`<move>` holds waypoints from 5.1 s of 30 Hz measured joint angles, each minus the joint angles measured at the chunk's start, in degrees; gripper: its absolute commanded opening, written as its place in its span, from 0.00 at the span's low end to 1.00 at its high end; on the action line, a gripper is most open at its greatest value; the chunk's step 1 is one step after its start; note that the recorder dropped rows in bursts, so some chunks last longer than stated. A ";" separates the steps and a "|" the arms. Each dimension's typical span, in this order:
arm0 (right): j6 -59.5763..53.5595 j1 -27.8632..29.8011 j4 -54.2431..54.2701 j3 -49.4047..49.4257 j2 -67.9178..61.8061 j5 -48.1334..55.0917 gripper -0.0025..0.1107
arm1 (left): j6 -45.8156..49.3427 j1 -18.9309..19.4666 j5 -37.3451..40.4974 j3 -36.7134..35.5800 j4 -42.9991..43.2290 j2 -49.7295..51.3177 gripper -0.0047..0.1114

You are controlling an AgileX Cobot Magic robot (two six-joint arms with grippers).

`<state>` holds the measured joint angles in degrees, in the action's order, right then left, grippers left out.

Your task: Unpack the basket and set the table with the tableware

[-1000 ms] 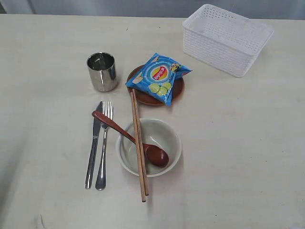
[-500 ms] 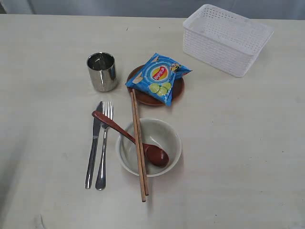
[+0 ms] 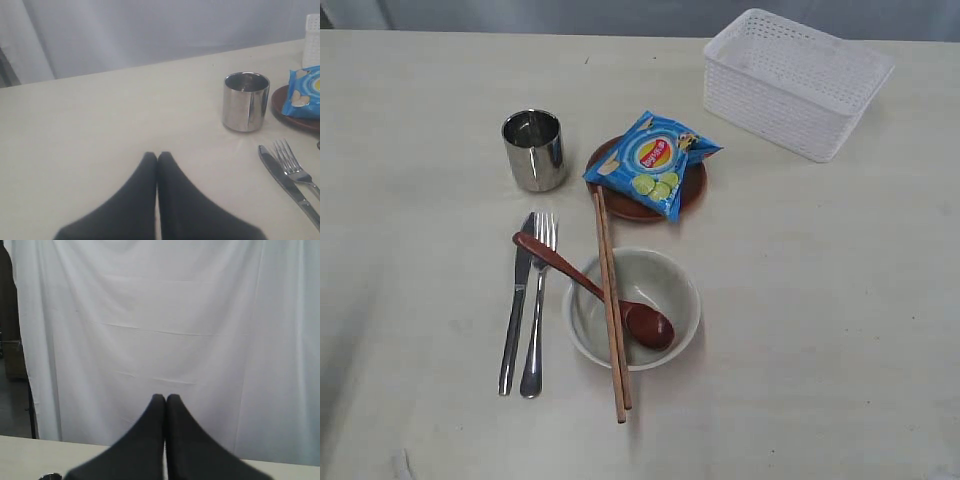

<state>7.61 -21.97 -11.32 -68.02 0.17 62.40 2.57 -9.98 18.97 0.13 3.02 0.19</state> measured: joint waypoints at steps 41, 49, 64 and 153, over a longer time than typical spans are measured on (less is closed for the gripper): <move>1.36 2.06 2.22 0.16 0.00 -0.14 0.02 | 0.00 0.00 0.00 0.00 0.00 0.00 0.04; 1.49 5.57 6.53 9.93 0.00 -44.94 0.02 | 0.00 0.00 0.00 0.00 0.00 0.00 0.04; 1.49 5.57 6.53 34.82 -0.27 -58.83 0.02 | 0.00 0.00 0.00 0.00 0.00 0.00 0.04; -7.92 13.48 4.00 67.84 -0.48 -43.72 0.02 | 0.00 0.00 0.00 0.00 0.00 0.00 0.04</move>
<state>-0.31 -8.49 -7.32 -0.18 -0.30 18.68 2.57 -9.98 18.97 0.13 3.02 0.19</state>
